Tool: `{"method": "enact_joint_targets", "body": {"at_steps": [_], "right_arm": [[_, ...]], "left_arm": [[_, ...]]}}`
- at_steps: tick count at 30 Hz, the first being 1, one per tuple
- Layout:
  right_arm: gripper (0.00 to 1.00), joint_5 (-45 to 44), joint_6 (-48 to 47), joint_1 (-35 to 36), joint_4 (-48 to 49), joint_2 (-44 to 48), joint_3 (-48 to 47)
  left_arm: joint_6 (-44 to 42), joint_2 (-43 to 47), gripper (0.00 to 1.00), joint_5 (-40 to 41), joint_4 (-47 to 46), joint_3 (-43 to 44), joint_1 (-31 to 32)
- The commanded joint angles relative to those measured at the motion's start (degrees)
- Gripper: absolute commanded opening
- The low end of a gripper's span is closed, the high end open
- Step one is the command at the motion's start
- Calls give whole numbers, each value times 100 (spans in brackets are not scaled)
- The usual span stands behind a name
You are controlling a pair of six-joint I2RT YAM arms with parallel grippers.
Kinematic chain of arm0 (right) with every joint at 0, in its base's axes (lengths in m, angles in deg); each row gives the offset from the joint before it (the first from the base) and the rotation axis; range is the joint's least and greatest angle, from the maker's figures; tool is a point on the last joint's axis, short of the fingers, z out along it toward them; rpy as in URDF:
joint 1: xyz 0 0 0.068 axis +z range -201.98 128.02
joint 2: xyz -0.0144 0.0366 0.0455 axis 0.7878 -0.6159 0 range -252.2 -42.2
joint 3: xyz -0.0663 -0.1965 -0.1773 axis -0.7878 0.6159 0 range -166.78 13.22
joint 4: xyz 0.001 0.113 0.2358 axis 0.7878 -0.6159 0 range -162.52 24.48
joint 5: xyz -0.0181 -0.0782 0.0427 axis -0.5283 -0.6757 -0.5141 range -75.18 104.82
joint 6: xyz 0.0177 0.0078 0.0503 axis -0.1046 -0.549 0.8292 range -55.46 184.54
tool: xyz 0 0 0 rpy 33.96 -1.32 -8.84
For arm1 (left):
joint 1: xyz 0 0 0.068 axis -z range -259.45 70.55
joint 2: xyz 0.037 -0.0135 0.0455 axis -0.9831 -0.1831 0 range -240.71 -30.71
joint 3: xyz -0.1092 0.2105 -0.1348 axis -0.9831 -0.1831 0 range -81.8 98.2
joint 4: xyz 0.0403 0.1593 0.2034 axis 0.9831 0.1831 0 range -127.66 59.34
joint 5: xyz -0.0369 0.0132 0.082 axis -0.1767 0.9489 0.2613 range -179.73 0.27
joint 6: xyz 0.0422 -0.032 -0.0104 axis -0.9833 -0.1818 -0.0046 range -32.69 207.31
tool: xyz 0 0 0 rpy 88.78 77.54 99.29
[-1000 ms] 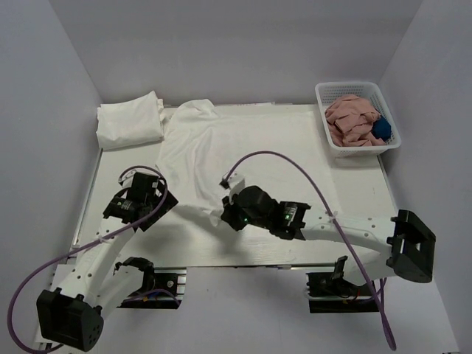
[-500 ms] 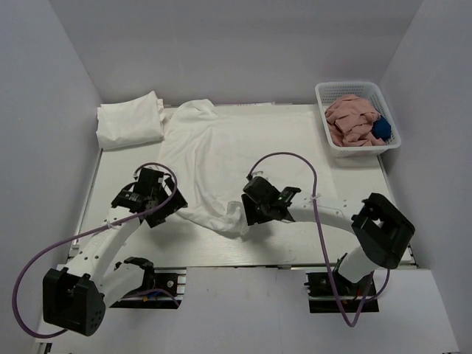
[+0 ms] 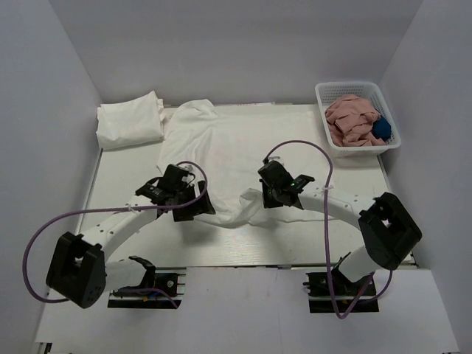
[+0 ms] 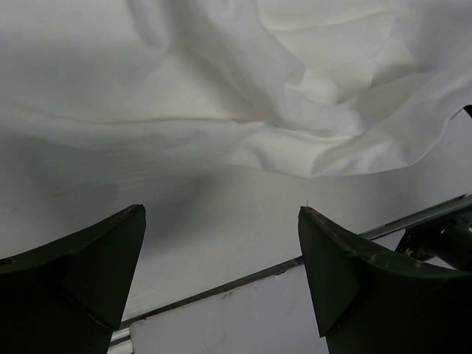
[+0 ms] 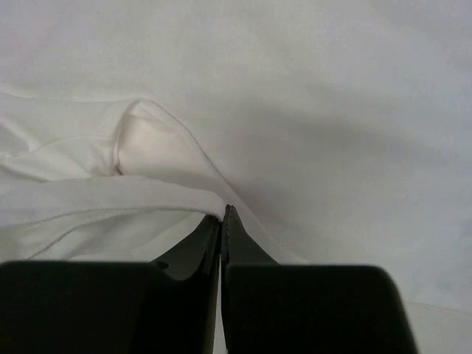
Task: Fold and stack the t-shirts
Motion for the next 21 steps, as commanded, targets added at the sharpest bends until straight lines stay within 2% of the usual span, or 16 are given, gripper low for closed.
{"method": "enact_joint_targets", "body": {"at_steps": [1,4,6,10,13,15,18,19,21], "right_arm": [[0,392,-242,-125,118,-14,-248],[0,928,-548,-177,337,126,-187],[0,1112,-664,-160,627,353,-56],[0,1430,-1513,-125,1137,829,339],[0,1957,-1780,-98,1681,1294,577],[0,2089,-1851,-81,1744,1480,648],[0,2125,-1947,-81,1665,1603,683],[0,2151,-1956,-81,1682,1655,709],[0,2203,-2026,-54,1665,1673,745]], "left_arm": [[-72,-299,94,-275,-547,369,333],[78,-835,94,-275,-890,527,711],[157,-1292,94,23,-891,668,913],[219,-1864,92,322,-829,1072,984],[271,-2040,91,603,-680,1266,1046],[272,-2093,86,665,-680,1266,1046],[324,-2155,66,736,-680,1266,1046],[324,-2155,53,736,-627,1266,1046],[324,-2216,37,736,-627,1214,1046]]}}
